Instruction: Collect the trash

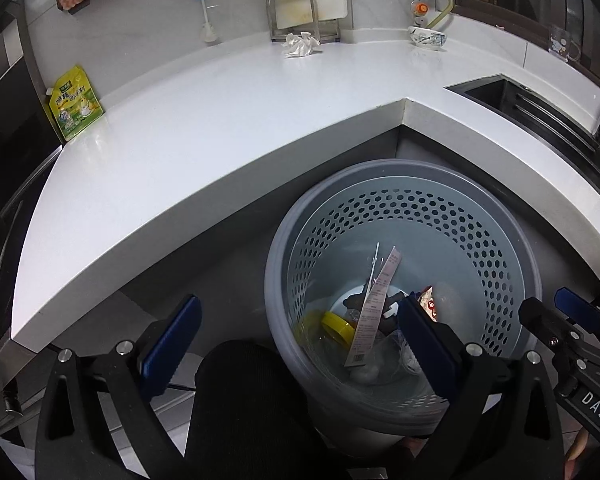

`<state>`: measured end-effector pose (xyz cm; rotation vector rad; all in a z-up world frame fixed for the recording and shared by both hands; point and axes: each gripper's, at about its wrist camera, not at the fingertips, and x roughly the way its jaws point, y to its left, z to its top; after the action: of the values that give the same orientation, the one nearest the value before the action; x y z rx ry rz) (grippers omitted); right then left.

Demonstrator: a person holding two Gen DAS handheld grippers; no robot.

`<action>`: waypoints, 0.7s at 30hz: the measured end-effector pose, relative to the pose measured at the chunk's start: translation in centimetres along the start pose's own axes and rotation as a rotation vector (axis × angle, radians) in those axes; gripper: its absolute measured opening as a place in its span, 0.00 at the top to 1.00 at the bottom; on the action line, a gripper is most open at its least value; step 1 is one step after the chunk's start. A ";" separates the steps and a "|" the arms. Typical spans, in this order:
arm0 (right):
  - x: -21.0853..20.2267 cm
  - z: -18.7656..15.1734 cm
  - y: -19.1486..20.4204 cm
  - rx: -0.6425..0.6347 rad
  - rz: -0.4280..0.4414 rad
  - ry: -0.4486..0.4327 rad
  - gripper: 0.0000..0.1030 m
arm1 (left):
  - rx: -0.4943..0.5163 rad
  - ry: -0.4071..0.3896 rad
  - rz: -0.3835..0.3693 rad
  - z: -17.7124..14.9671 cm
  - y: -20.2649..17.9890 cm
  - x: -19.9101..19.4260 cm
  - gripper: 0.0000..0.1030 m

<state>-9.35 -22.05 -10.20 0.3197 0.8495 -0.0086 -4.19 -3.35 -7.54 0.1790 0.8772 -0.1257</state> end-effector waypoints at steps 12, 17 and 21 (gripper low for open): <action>-0.1 0.0 0.0 -0.002 -0.006 -0.004 0.35 | -0.002 -0.005 0.005 0.1 0.0 -0.1 0.06; -0.1 0.0 -0.1 -0.002 -0.007 -0.005 0.35 | -0.004 -0.007 0.007 0.1 0.0 -0.2 0.06; -0.1 0.0 -0.1 -0.003 -0.008 -0.005 0.35 | -0.003 -0.015 0.012 0.1 0.0 -0.4 0.06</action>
<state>-9.38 -22.12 -10.14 0.3136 0.8455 -0.0157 -4.30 -3.35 -7.18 0.1797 0.8617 -0.1145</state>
